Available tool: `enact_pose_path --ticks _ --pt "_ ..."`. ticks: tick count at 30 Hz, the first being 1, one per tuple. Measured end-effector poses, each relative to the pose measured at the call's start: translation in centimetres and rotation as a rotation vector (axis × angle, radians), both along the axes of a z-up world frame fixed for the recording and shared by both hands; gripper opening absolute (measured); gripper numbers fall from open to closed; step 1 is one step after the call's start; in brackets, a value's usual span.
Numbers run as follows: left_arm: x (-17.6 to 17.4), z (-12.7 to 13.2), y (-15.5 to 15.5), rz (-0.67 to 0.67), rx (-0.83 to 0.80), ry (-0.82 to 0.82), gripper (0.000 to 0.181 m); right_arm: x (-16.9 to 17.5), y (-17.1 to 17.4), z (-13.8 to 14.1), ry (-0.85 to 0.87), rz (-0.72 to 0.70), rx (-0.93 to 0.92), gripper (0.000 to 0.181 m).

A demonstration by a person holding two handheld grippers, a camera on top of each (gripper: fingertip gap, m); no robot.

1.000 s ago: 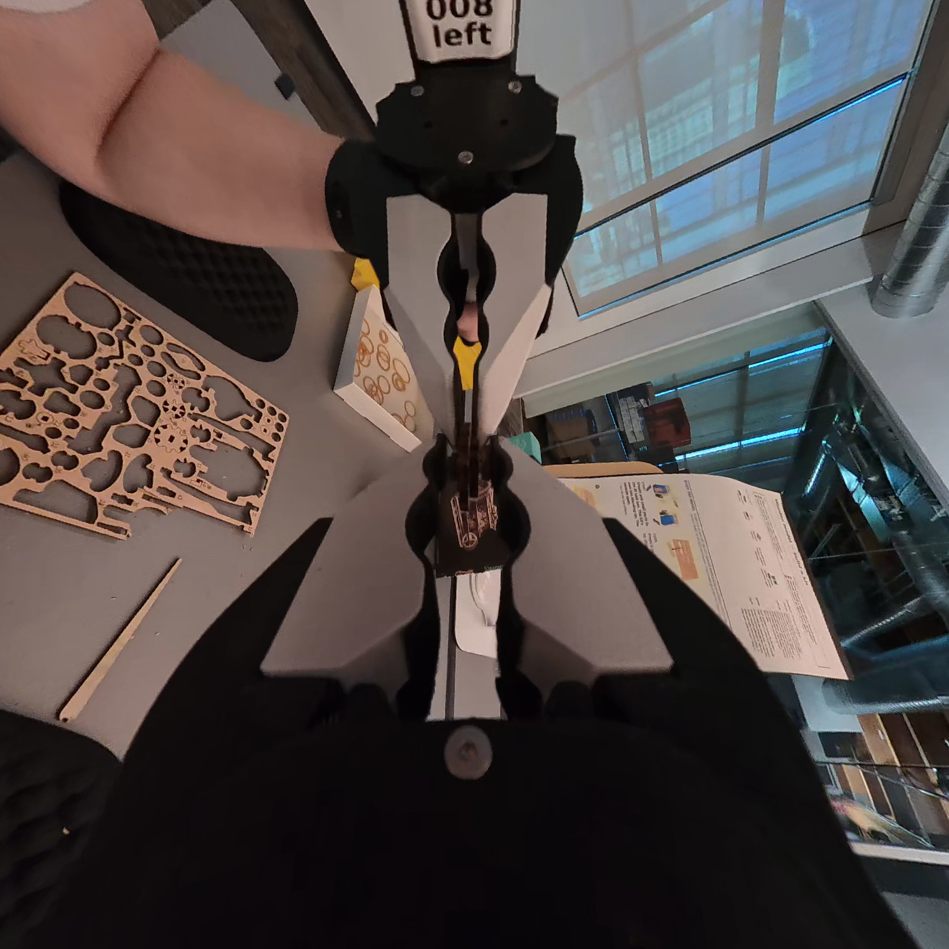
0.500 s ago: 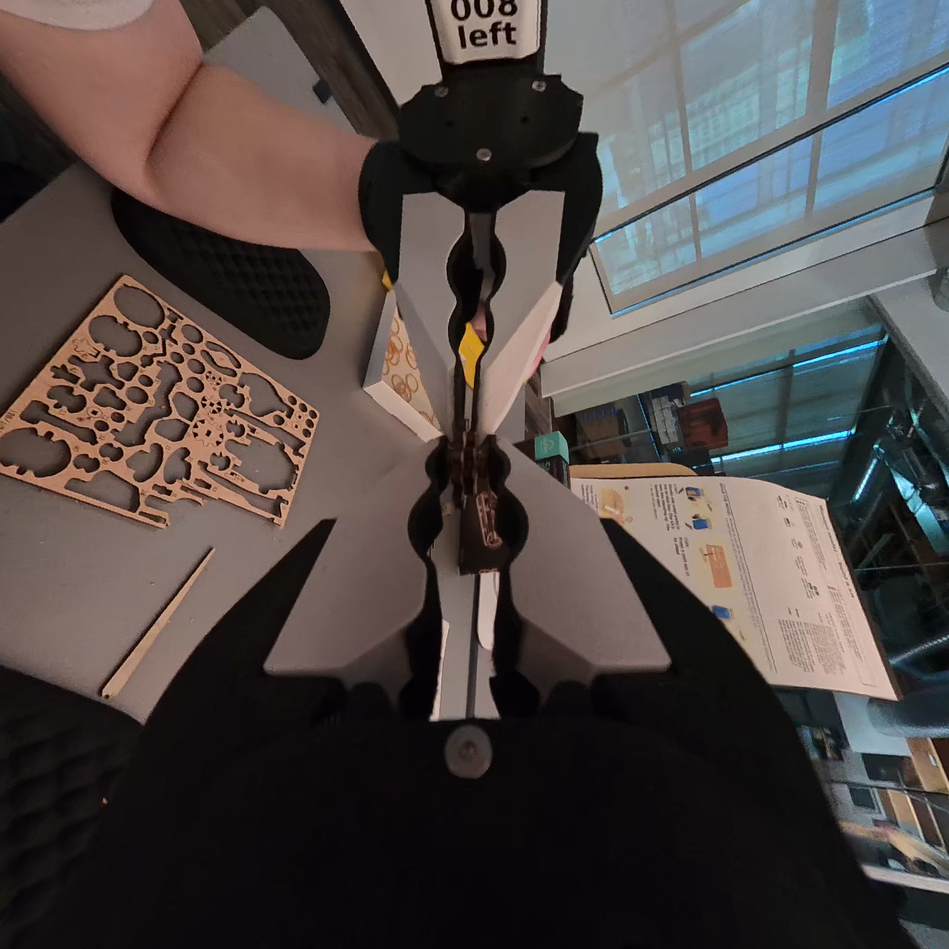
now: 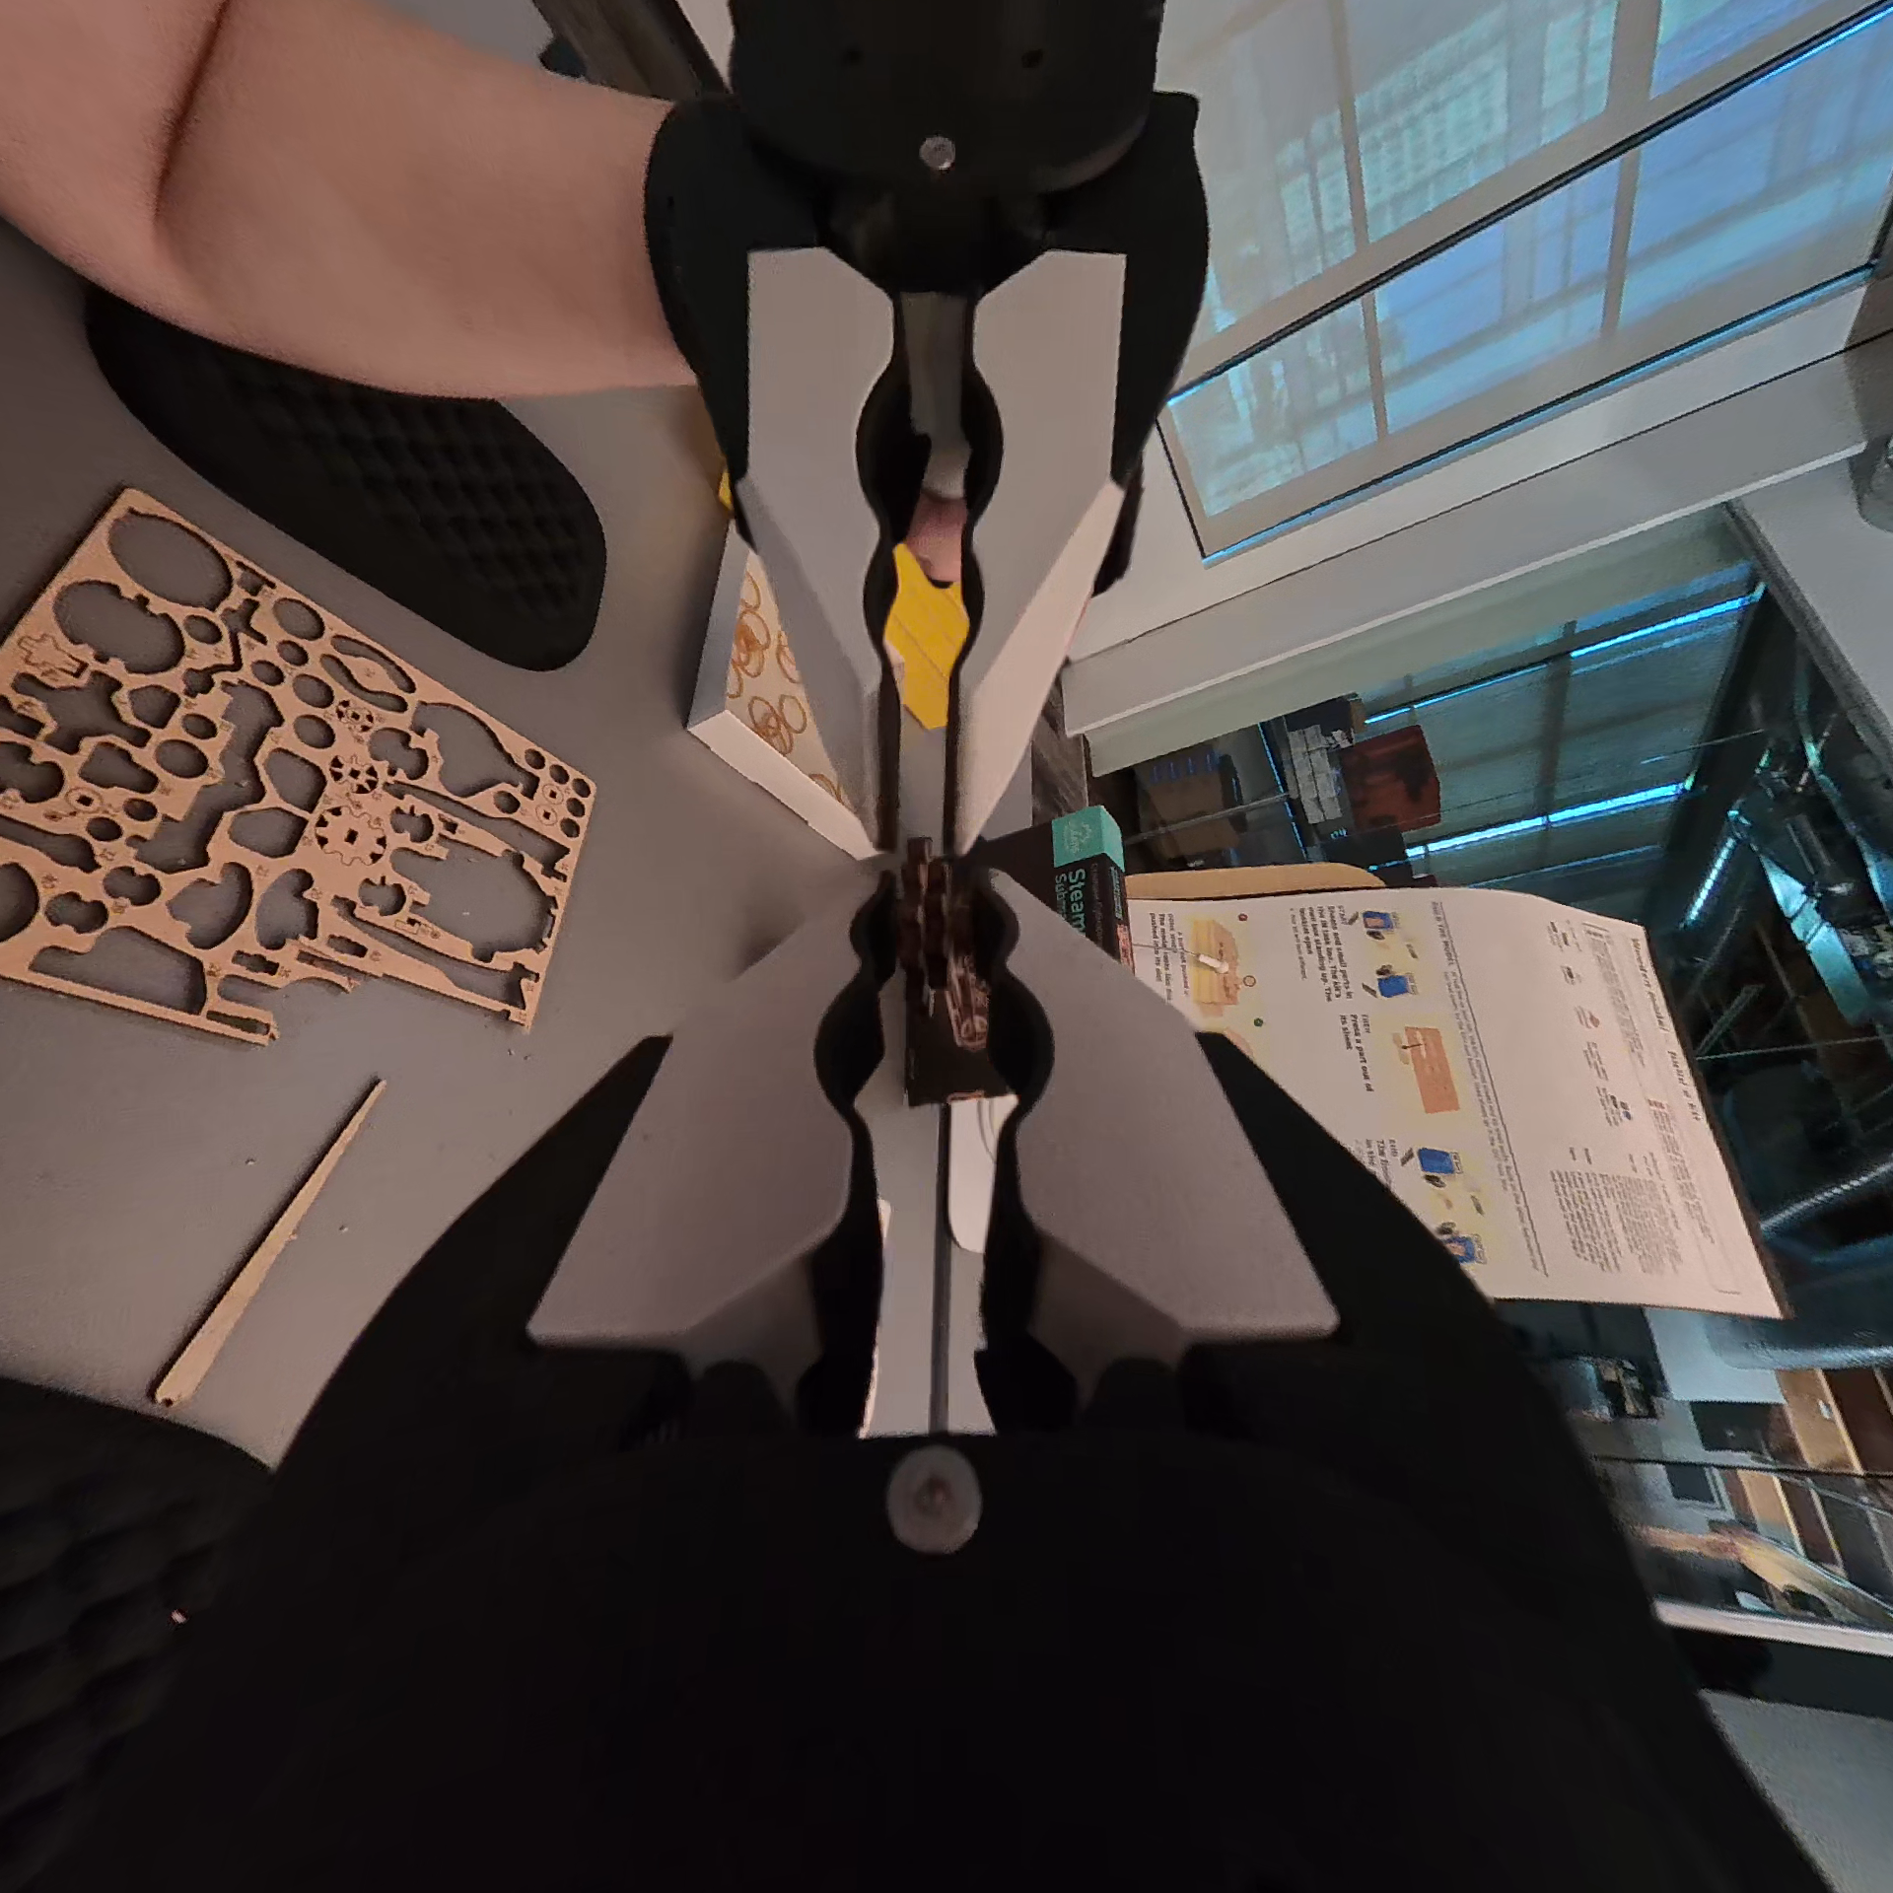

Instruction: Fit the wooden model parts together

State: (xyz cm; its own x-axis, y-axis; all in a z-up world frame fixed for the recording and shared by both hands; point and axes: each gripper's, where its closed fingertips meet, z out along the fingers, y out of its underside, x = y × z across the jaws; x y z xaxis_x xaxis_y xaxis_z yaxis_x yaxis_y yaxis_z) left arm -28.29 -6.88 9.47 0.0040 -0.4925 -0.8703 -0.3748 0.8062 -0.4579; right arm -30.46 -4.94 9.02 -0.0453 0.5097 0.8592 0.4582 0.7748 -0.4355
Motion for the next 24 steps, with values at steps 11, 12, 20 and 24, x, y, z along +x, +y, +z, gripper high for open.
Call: enact_pose_path --ticks 11,12,20,24 --pt "0.9 0.5 0.2 0.035 0.091 -0.02 0.0 -0.1 0.4 0.2 0.027 -0.009 -0.016 0.018" --pt "1.1 0.5 0.1 0.032 0.097 -0.026 0.0 -0.1 0.7 0.1 0.022 -0.019 -0.007 0.02" --pt "3.0 0.2 -0.4 0.019 0.102 -0.051 0.0 -1.1 2.4 -1.8 -0.055 -0.092 0.034 0.02" --pt "3.3 0.2 -0.6 -0.007 0.059 -0.067 0.0 -1.3 2.5 -2.0 -0.052 -0.081 0.045 0.018"
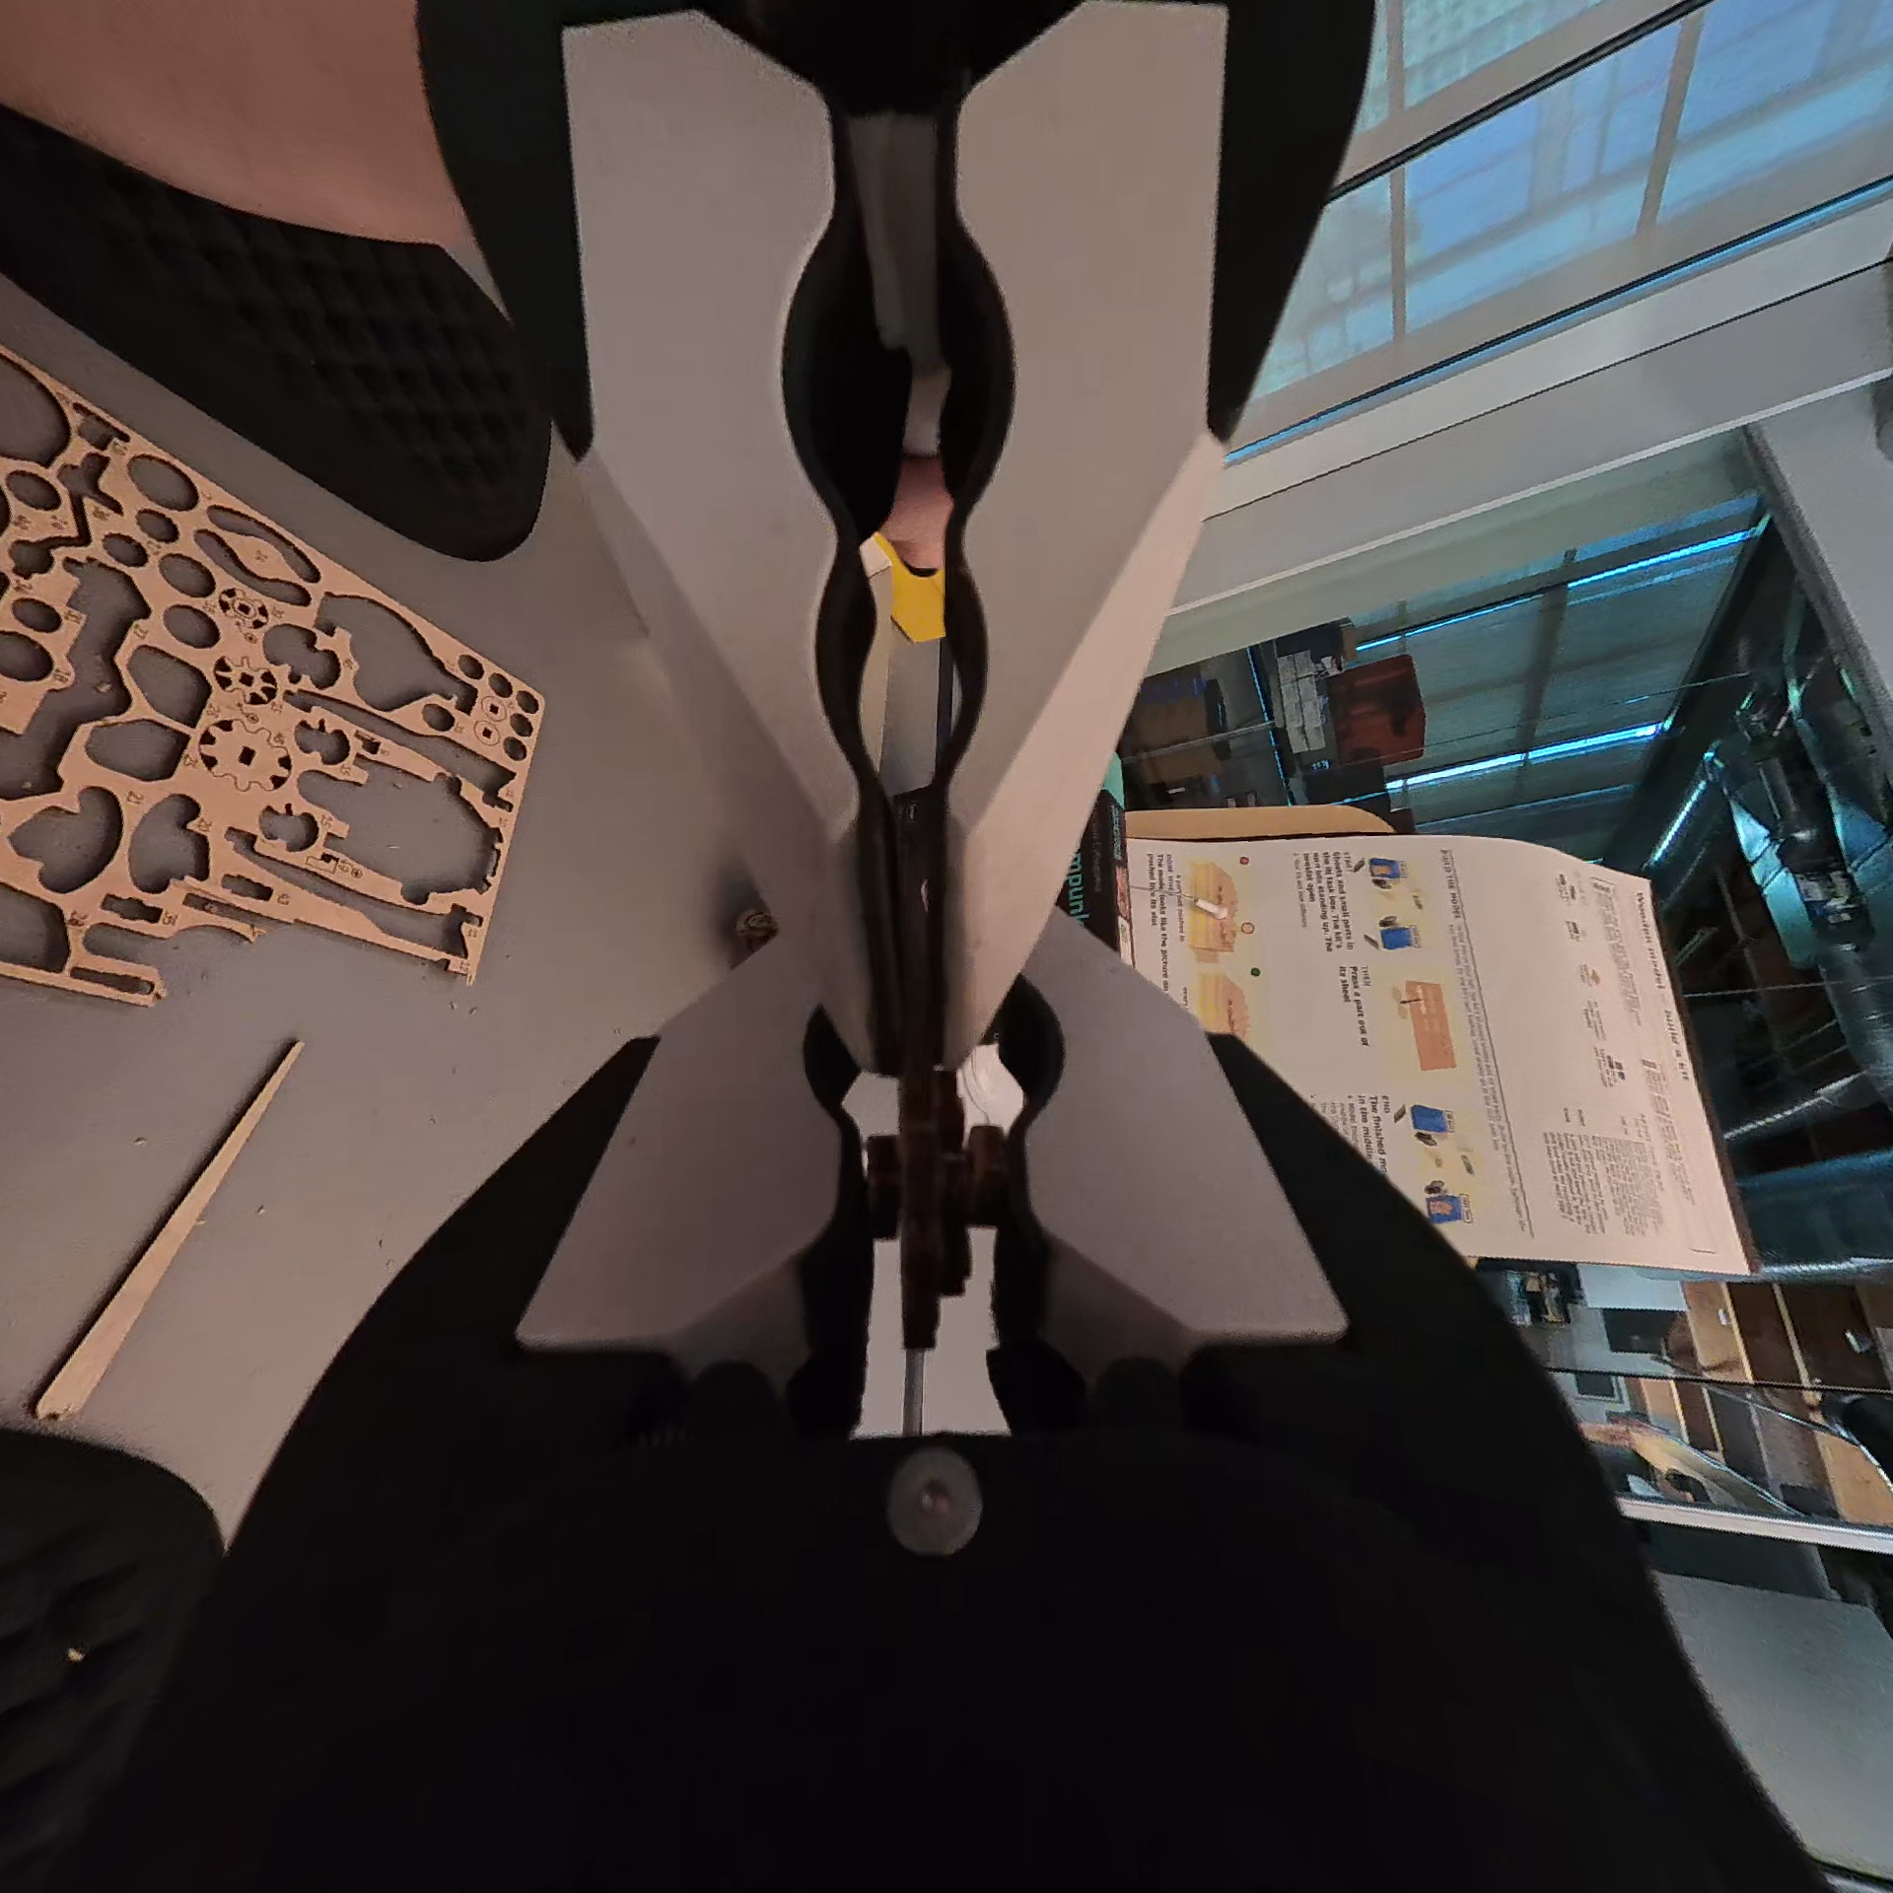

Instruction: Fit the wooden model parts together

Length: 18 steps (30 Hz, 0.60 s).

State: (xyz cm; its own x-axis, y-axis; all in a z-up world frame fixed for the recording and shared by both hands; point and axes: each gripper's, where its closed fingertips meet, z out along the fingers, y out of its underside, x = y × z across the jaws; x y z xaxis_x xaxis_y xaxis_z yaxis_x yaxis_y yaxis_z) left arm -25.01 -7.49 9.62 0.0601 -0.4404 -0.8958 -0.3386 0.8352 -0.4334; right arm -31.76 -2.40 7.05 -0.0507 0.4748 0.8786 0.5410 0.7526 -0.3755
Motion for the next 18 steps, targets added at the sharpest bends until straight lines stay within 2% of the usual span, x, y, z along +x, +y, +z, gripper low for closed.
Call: enact_pose_path --ticks 18 --pt "-0.1 -1.1 0.6 0.033 0.047 0.065 0.0 -0.4 -0.2 -1.1 -0.044 0.018 -0.035 0.018"
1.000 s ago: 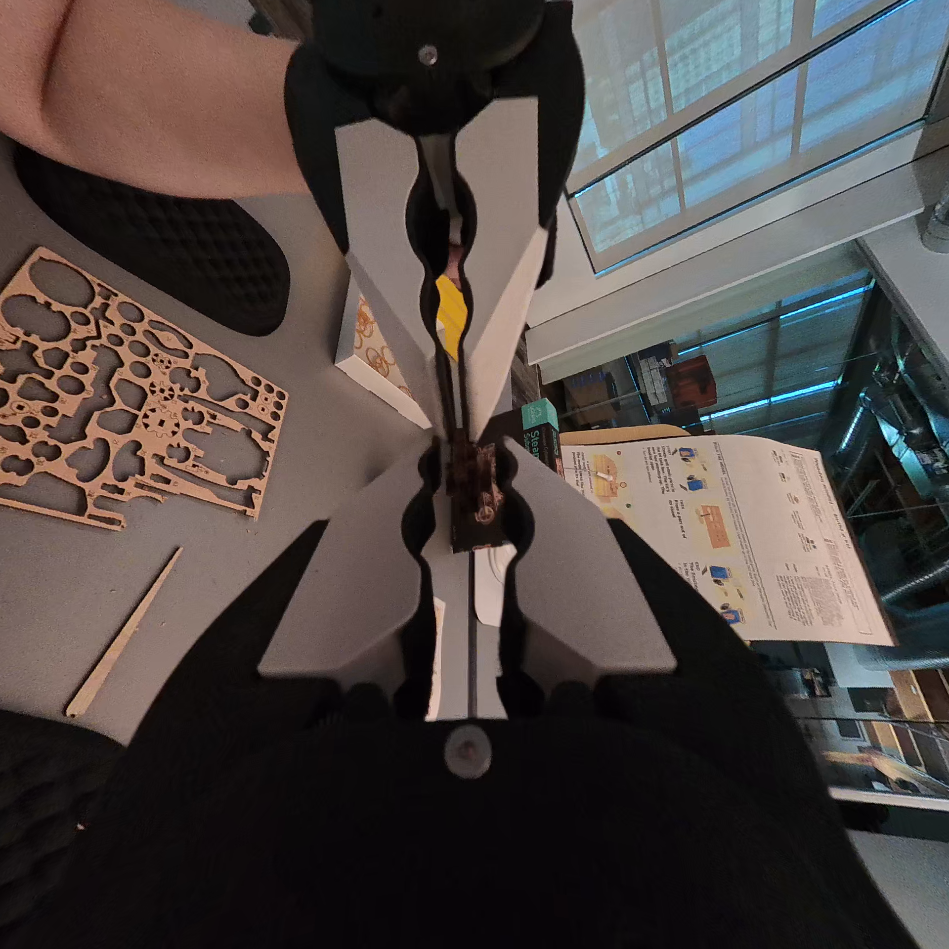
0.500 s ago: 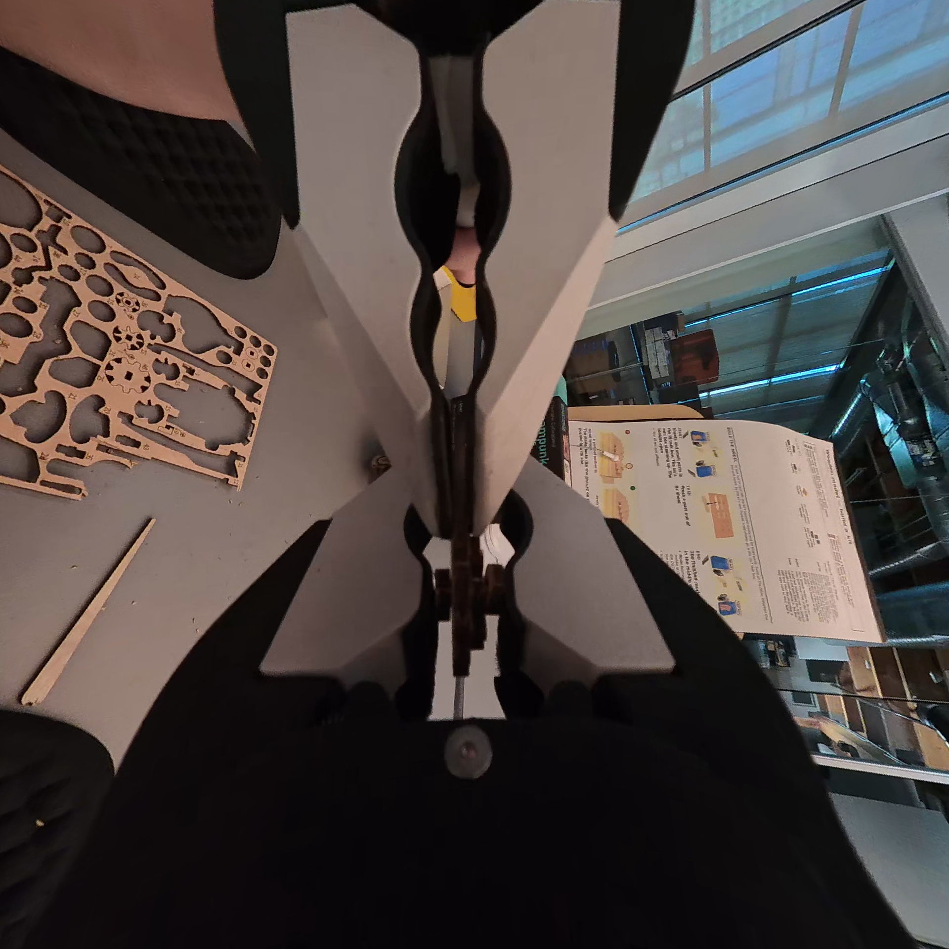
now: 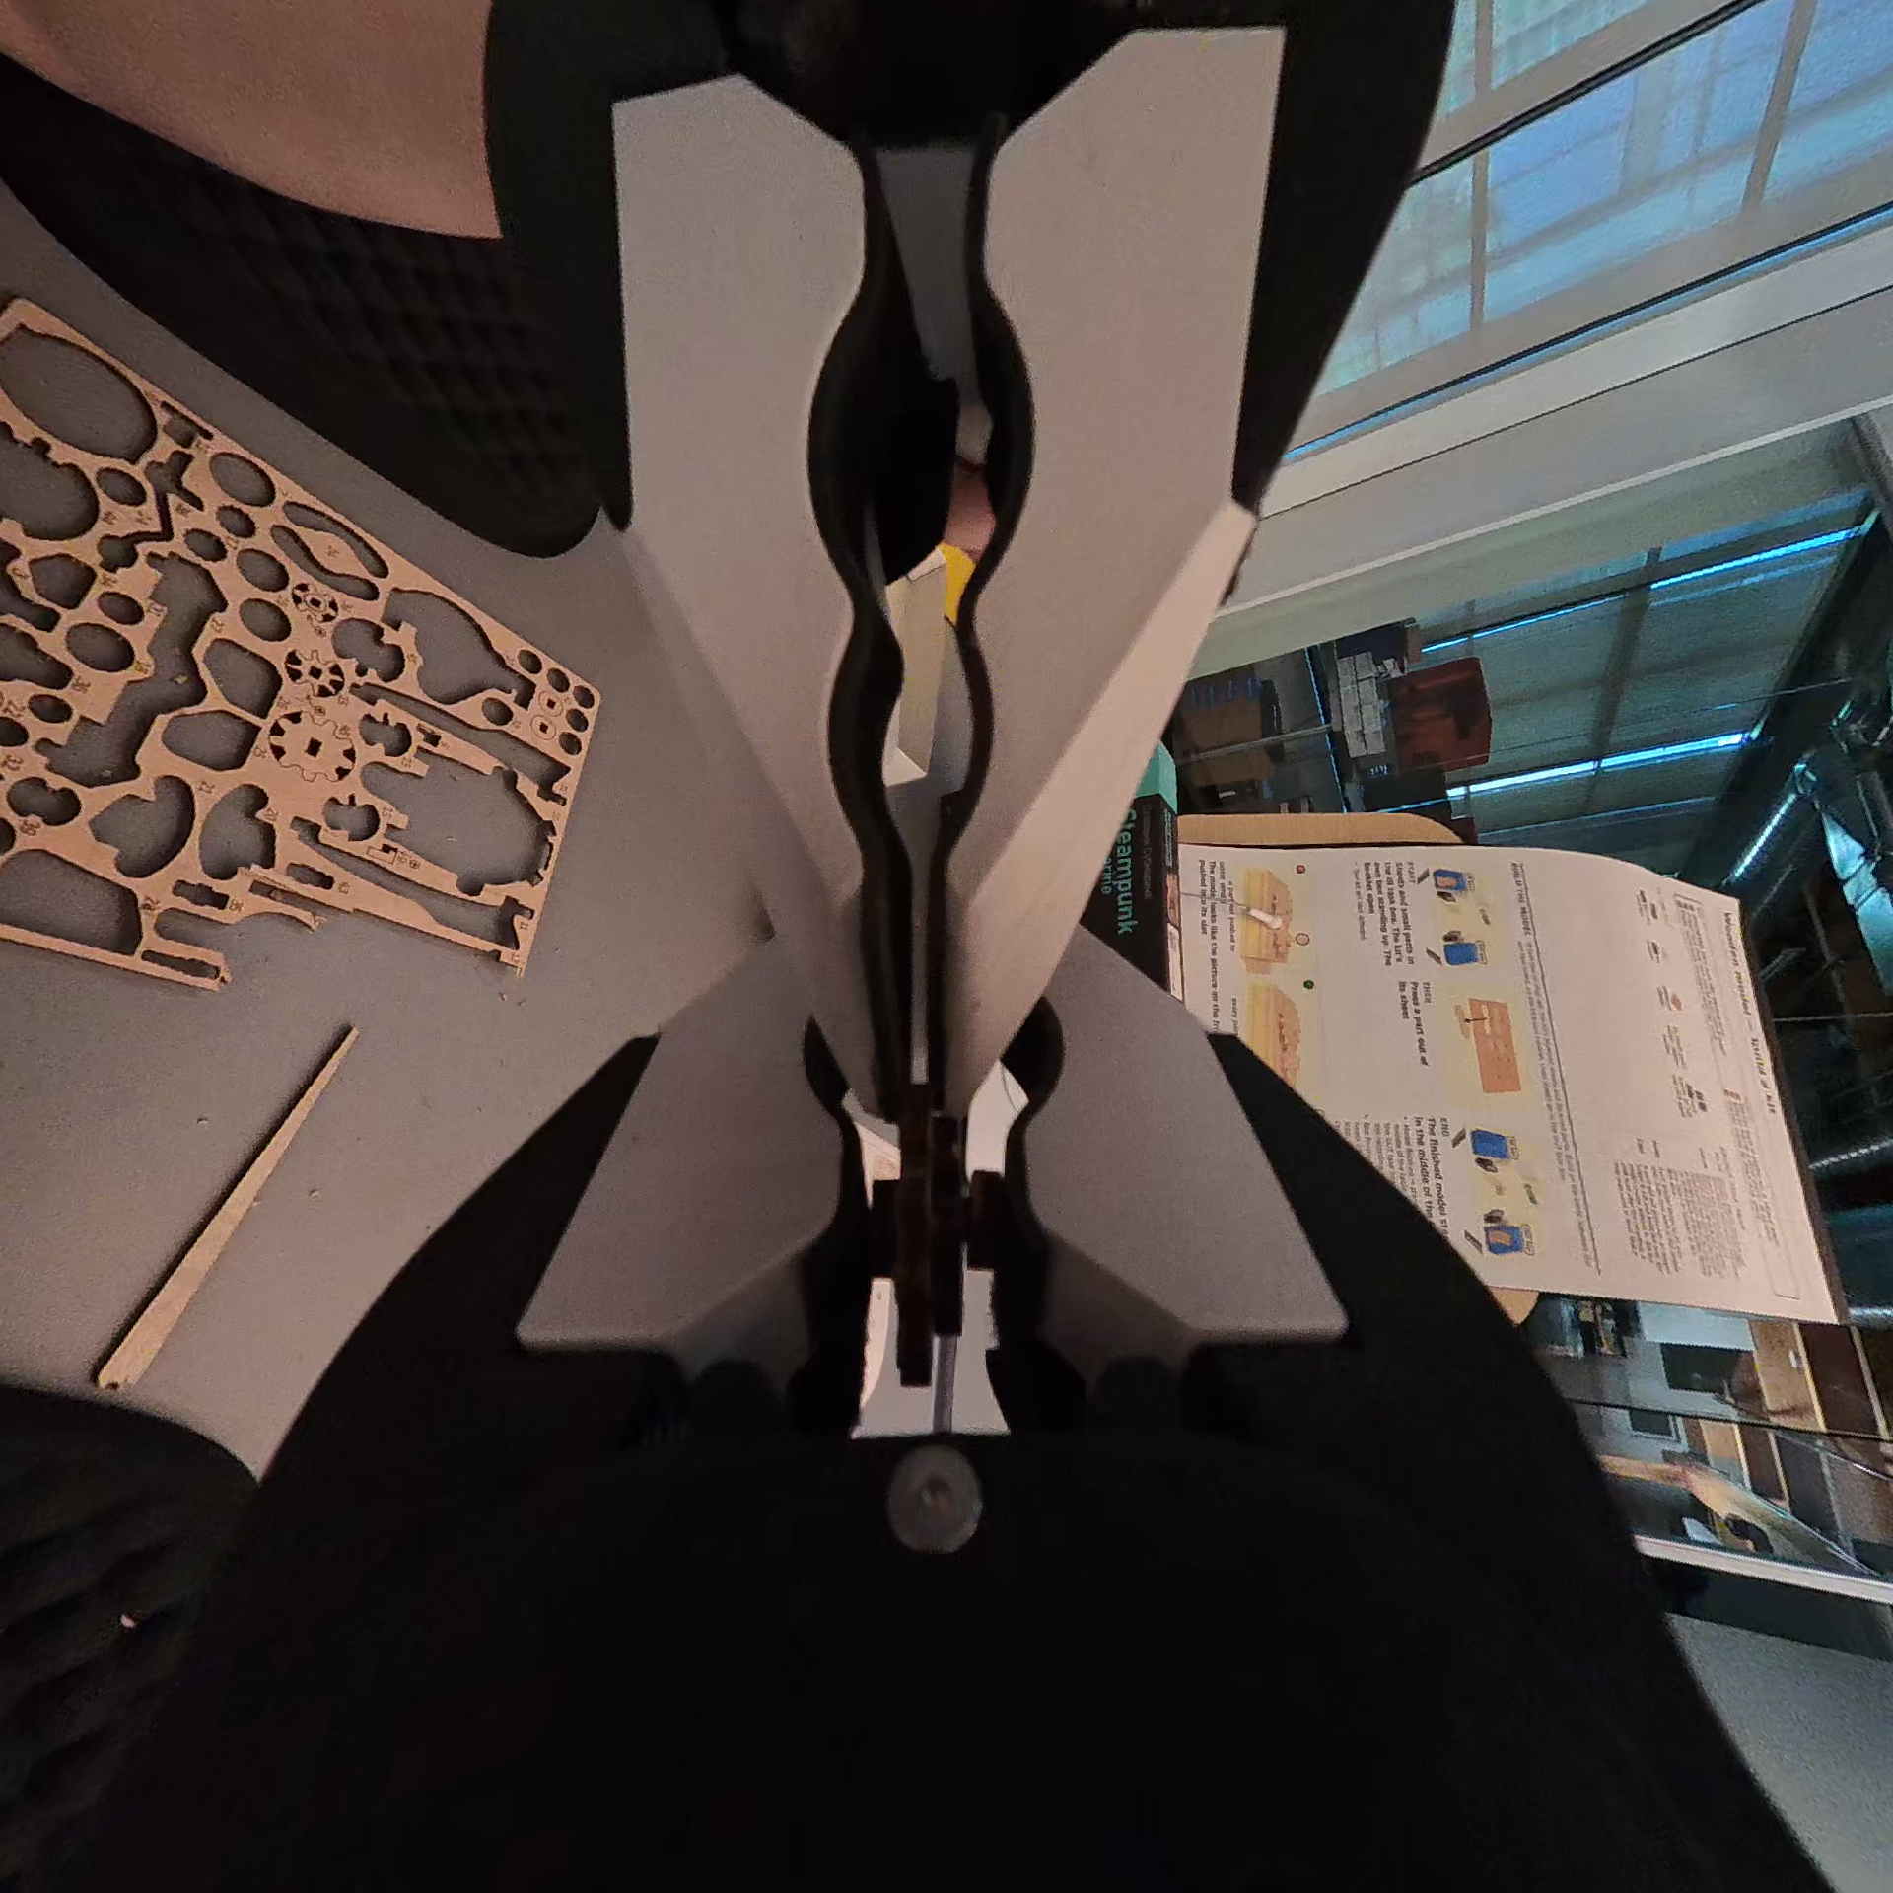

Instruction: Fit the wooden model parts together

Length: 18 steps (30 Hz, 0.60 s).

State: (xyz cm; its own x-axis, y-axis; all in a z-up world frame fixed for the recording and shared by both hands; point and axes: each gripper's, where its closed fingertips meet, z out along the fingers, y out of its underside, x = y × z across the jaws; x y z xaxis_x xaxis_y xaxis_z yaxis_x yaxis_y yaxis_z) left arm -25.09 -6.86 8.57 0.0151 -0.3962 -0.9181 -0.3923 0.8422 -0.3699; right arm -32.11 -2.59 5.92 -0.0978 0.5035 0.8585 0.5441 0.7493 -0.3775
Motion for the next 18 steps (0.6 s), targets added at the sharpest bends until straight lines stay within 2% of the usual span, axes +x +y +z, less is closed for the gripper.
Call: enact_pose_path --ticks 18 --pt "0.13 0.49 -0.83 -0.035 0.002 -0.027 0.0 -0.16 -0.65 0.44 0.016 0.024 0.009 0.016"
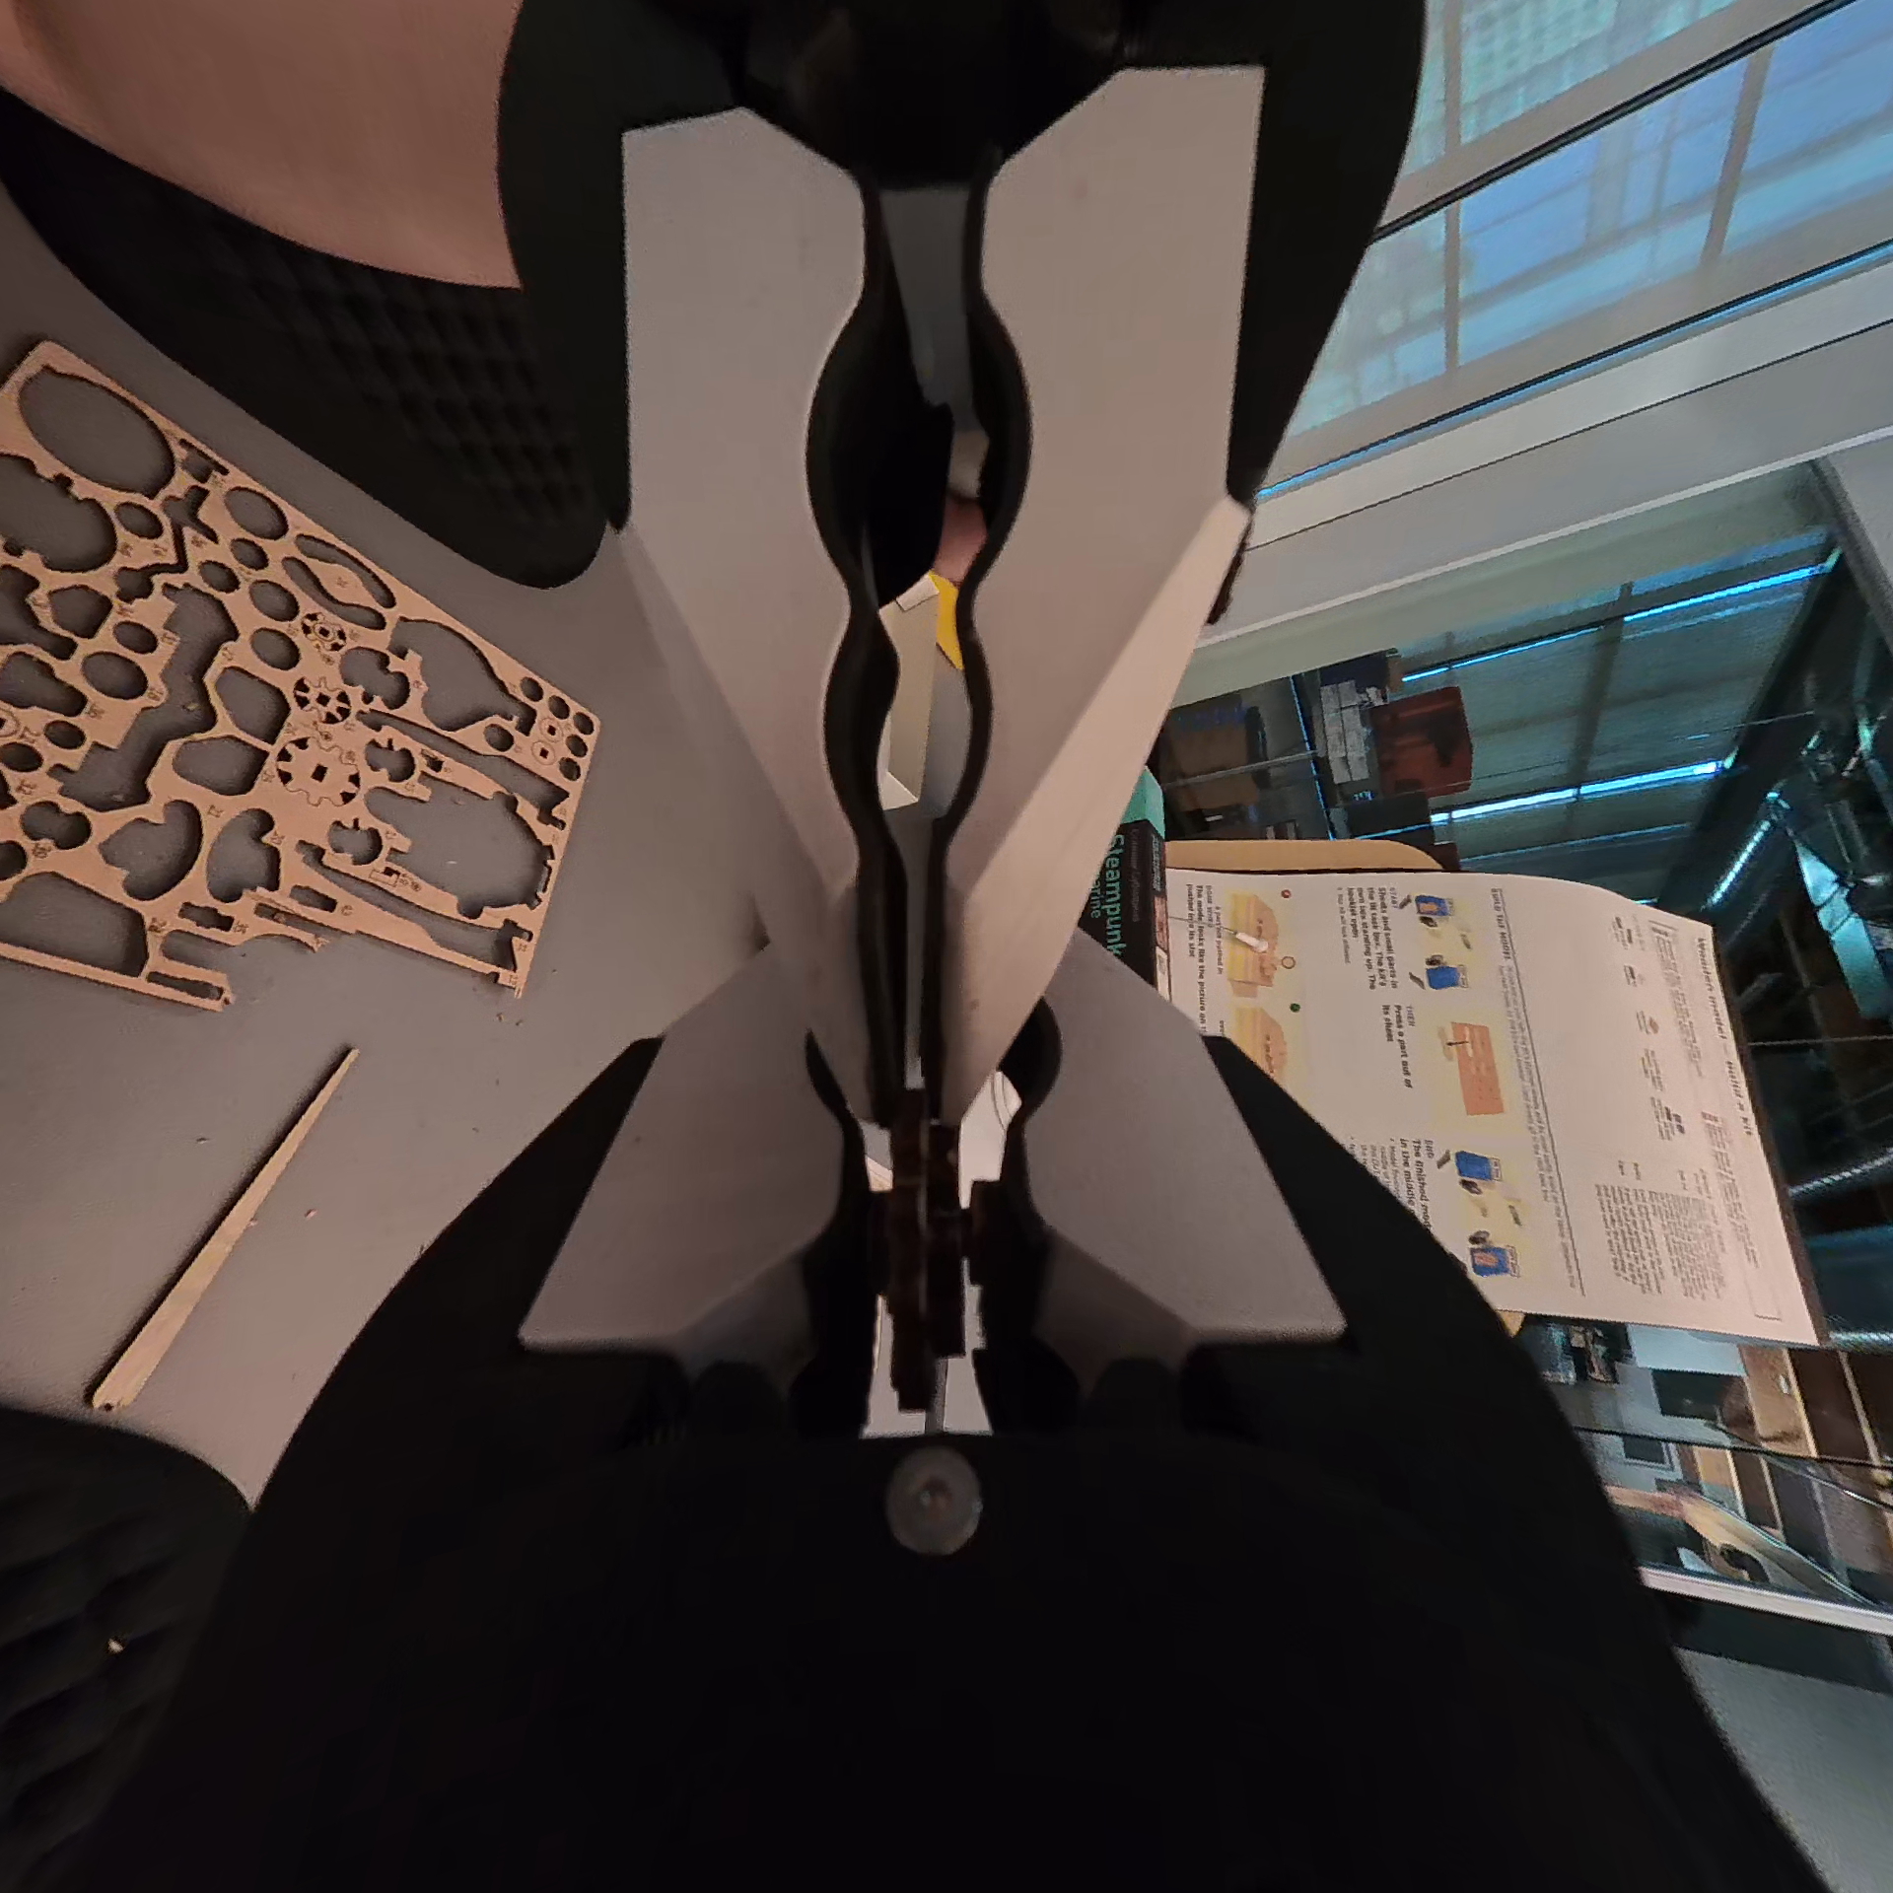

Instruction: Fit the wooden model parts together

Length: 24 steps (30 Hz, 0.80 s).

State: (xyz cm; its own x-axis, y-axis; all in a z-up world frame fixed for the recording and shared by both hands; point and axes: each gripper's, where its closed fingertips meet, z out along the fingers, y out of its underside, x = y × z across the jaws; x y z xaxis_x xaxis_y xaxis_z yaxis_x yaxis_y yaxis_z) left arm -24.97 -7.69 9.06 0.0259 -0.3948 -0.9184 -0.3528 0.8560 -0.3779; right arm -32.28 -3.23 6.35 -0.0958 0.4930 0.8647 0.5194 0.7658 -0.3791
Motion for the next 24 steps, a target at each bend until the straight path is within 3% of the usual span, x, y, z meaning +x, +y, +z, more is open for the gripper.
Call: enact_pose_path --ticks 13,24 --pt "-0.3 0.0 0.3 0.014 -0.076 0.004 0.001 -0.4 0.2 0.0 0.029 -0.008 -0.059 0.017" --pt "-0.3 -0.6 1.1 0.04 -0.157 0.034 0.0 -0.1 1.5 -0.5 0.001 -0.078 0.001 0.015"
